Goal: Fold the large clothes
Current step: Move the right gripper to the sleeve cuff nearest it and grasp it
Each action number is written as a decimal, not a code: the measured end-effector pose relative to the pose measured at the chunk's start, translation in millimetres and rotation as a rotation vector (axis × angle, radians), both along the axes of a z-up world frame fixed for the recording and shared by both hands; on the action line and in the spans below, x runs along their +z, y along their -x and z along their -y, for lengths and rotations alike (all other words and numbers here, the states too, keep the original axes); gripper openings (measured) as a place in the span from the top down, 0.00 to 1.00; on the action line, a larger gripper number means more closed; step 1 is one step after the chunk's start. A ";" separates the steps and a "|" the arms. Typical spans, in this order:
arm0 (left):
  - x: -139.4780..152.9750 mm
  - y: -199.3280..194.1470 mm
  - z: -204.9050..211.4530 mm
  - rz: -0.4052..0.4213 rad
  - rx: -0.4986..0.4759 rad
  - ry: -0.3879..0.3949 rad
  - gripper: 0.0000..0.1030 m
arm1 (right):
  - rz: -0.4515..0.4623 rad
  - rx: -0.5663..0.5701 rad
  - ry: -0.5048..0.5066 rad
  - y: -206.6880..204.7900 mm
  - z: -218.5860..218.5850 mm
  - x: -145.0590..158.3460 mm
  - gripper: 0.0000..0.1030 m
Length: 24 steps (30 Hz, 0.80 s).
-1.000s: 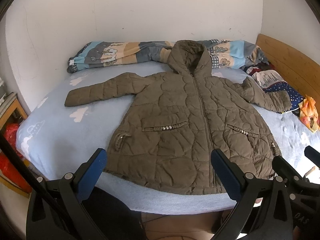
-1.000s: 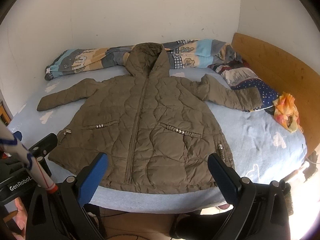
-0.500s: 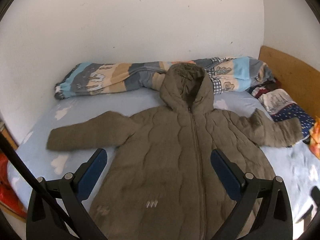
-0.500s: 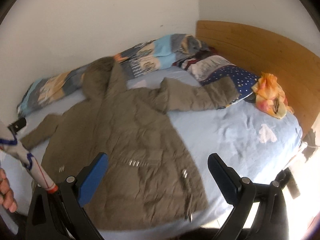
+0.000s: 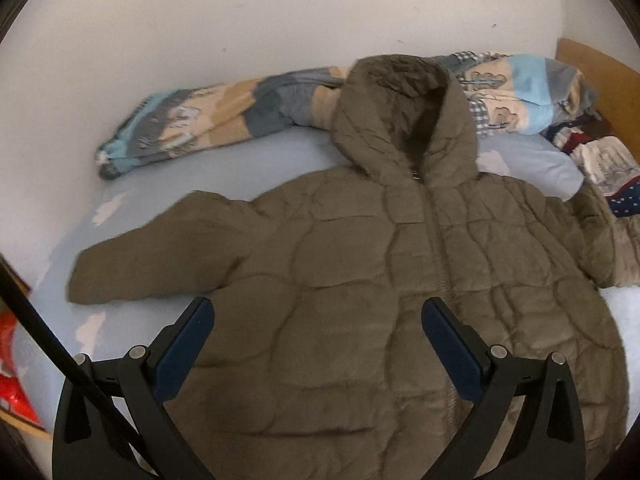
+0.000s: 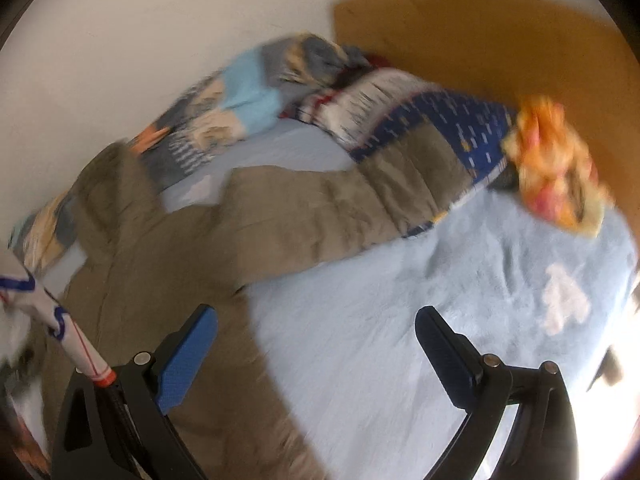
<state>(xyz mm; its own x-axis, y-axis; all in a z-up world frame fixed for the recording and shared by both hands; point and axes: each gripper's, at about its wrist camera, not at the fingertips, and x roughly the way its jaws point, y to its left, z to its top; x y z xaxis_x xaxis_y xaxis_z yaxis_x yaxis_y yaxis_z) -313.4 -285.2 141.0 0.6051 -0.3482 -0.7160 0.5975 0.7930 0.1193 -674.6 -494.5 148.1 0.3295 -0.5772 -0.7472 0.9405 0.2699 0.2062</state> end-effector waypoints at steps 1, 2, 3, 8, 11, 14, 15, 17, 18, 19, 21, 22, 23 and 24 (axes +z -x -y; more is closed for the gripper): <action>-3.6 -2.8 5.2 -0.011 -0.007 0.000 0.00 | 0.024 -0.018 -0.017 4.0 13.9 -3.5 0.03; -8.9 -6.3 11.9 -0.029 -0.020 -0.008 0.00 | 0.046 -0.042 -0.036 10.3 30.5 -7.2 0.04; -17.7 -10.9 23.3 -0.065 -0.047 -0.025 0.00 | 0.057 -0.087 -0.056 20.2 50.5 -12.7 0.06; -44.9 -29.1 51.4 -0.175 -0.083 -0.062 0.00 | 0.152 -0.228 -0.099 56.4 108.2 -25.4 0.17; -51.3 -40.3 56.3 -0.174 -0.071 -0.062 0.00 | 0.188 -0.284 -0.119 74.4 143.6 -31.0 0.25; -73.3 -57.5 64.9 -0.206 -0.033 -0.122 0.00 | 0.139 -0.313 -0.120 83.0 172.6 -33.7 0.32; -80.9 -61.4 63.1 -0.218 -0.018 -0.146 0.00 | 0.111 -0.327 -0.119 85.9 184.1 -36.9 0.34; -96.9 -67.6 65.0 -0.260 -0.004 -0.168 0.00 | 0.085 -0.331 -0.125 88.7 200.0 -42.3 0.38; -99.7 -68.6 65.9 -0.264 0.000 -0.165 0.00 | 0.092 -0.334 -0.135 90.2 206.6 -46.5 0.40; -99.4 -68.5 66.6 -0.259 0.000 -0.166 0.00 | 0.111 -0.333 -0.145 92.1 211.1 -50.5 0.41; -100.9 -66.6 70.6 -0.242 -0.007 -0.181 0.00 | 0.131 -0.338 -0.172 93.6 220.7 -59.9 0.41; -102.1 -65.7 70.3 -0.239 -0.008 -0.182 0.00 | 0.136 -0.345 -0.175 94.7 224.1 -64.1 0.41; -103.7 -65.7 69.2 -0.238 -0.007 -0.179 0.00 | 0.145 -0.347 -0.178 95.9 225.3 -65.6 0.41; -104.9 -65.4 68.8 -0.239 -0.007 -0.178 0.00 | 0.174 -0.349 -0.183 98.8 227.7 -69.7 0.41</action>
<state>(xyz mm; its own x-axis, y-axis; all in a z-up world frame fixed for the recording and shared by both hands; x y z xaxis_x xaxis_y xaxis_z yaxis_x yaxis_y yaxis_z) -248.1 -354.0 36.2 0.4105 -0.2076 -0.8879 0.6305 0.7680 0.1119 -773.5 -722.1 78.4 0.2679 -0.5394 -0.7983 0.9161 -0.1139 0.3844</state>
